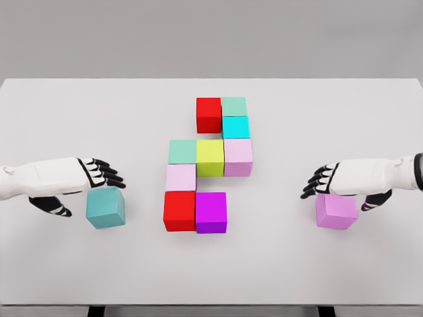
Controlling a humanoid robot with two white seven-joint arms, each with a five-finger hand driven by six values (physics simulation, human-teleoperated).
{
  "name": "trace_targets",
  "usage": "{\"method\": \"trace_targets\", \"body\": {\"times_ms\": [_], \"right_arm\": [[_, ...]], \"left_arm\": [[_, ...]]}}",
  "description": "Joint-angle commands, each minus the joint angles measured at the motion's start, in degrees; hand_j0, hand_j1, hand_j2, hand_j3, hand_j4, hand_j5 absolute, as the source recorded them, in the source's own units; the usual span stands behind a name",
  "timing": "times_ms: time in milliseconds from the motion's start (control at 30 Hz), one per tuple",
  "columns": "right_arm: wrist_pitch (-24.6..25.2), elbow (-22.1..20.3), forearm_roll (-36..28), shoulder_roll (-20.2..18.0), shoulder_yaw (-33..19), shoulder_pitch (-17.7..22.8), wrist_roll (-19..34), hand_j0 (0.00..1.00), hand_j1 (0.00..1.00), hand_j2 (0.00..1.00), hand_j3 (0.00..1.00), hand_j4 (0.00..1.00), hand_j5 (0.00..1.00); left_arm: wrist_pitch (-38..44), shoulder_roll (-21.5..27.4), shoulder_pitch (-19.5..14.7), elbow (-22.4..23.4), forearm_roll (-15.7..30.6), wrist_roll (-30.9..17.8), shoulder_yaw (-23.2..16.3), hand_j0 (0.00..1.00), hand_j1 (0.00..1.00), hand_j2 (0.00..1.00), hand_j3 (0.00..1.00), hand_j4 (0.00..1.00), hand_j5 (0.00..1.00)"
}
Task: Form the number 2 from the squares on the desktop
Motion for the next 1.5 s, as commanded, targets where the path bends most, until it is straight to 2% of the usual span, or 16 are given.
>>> {"method": "trace_targets", "body": {"times_ms": [0,333,700,833,1267,1300,1433,1467], "right_arm": [[0.12,-0.15,1.62,0.52,-0.01,0.0,-0.01,1.0,1.0,1.0,1.0,1.0,1.0],[0.12,-0.15,3.73,0.43,2.19,0.09,-0.01,0.99,0.99,0.99,0.99,0.99,0.99],[0.12,-0.06,4.43,0.61,2.19,0.18,-0.01,0.72,0.72,0.72,0.72,0.72,0.72],[0.12,0.12,4.17,1.31,2.01,-0.35,-0.56,0.72,0.72,0.72,0.72,0.72,0.72],[0.12,0.03,2.06,4.65,1.92,-0.62,-3.9,0.7,0.7,0.7,0.7,0.7,0.7],[0.12,0.12,1.88,5.18,1.84,-0.62,-3.9,0.7,0.7,0.7,0.7,0.7,0.7],[0.12,0.03,1.79,7.64,1.92,-0.62,-3.73,0.7,0.7,0.7,0.7,0.7,0.7],[0.12,0.03,1.79,8.25,1.92,-0.62,-3.73,0.7,0.7,0.7,0.7,0.7,0.7]], "left_arm": [[0.11,-0.01,0.0,-0.54,0.27,0.03,0.01,1.0,1.0,1.0,1.0,1.0,1.0],[0.11,-1.86,0.79,-1.07,0.19,-0.06,-0.08,1.0,1.0,1.0,1.0,1.0,1.0],[0.11,-2.91,0.79,-0.19,-1.92,0.12,-0.87,1.0,1.0,1.0,1.0,1.0,1.0],[0.11,-3.71,0.79,0.69,-3.24,0.12,-2.02,1.0,1.0,1.0,1.0,1.0,1.0],[0.11,-4.94,0.88,2.27,-4.3,0.12,-2.19,1.0,1.0,1.0,1.0,1.0,1.0],[0.11,-4.94,0.79,2.27,-4.38,0.12,-2.81,0.99,0.99,0.99,0.99,0.99,0.99],[0.11,-4.76,0.79,2.27,-4.38,0.12,-2.81,0.57,0.57,0.57,0.57,0.57,0.57],[0.11,-4.76,0.79,2.27,-4.38,0.12,-2.81,0.52,0.52,0.52,0.52,0.52,0.52]]}}
